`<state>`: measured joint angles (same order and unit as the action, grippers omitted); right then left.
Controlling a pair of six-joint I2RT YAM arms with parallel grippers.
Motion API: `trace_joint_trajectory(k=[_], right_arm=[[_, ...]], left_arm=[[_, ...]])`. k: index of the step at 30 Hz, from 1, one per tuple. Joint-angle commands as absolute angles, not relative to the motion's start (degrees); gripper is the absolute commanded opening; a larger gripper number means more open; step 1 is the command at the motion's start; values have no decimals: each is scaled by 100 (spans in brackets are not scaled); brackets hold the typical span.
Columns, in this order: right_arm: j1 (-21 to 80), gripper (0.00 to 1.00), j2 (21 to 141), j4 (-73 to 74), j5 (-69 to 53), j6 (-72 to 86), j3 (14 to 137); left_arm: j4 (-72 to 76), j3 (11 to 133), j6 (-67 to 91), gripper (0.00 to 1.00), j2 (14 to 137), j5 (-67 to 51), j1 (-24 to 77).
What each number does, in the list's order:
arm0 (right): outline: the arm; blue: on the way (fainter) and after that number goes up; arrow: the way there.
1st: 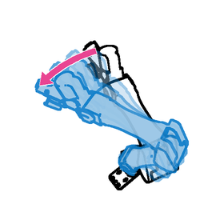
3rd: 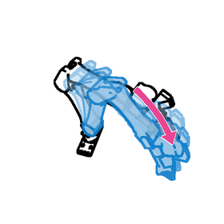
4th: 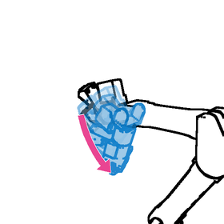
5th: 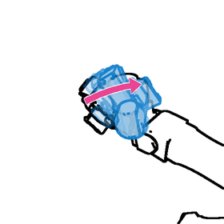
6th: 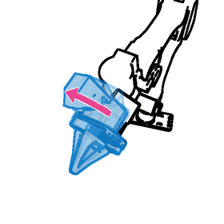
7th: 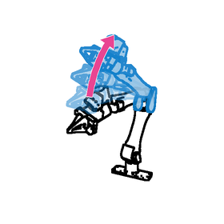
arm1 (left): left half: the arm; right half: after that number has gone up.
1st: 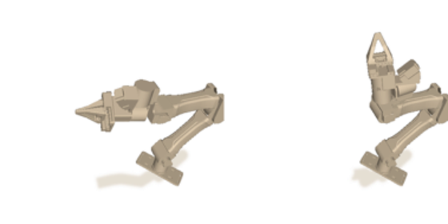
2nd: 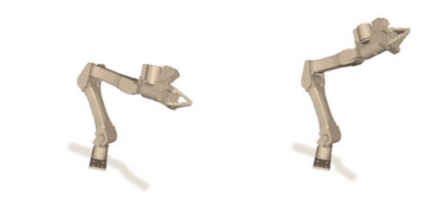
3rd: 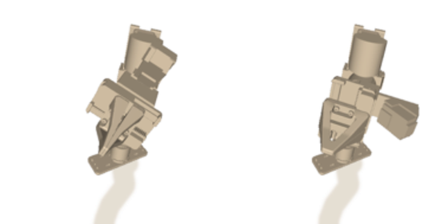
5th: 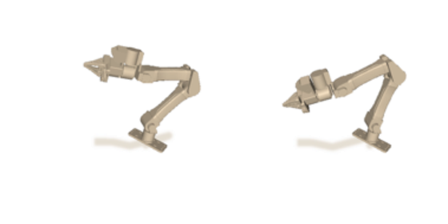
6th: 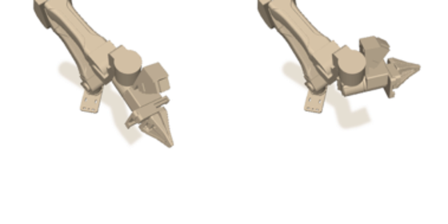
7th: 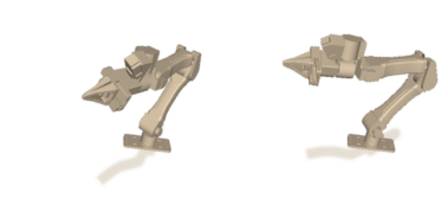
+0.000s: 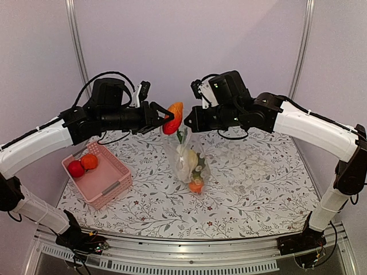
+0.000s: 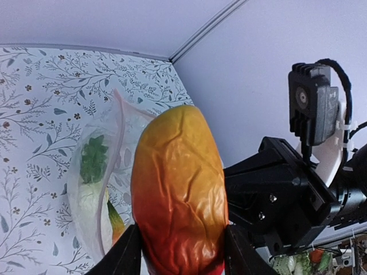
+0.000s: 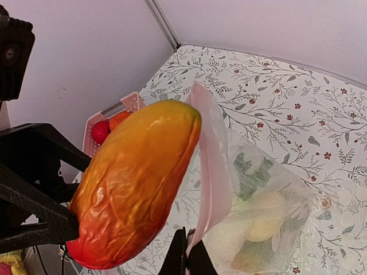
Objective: Place the food in the zip-top bag and seal the zipper
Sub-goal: Place the fake fruit in the zipper food storage bag.
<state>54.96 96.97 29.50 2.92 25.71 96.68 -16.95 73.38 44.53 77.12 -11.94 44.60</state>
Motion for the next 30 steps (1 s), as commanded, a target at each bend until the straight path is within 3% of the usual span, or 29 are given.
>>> trace_joint_trajectory(k=[1,16,30], right_arm=[[5532,0,9664,2808,403,2565,9642],[5537,0,9694,2806,465,2593,9662],[5553,0,9824,2795,316,2599,9743]], left_arm=[[-1695,7093,4635,46,7630,-1127,4535],[-2141,6905,4755,45,7615,-1017,4551],[-2493,7845,4407,46,8737,-1038,4667]])
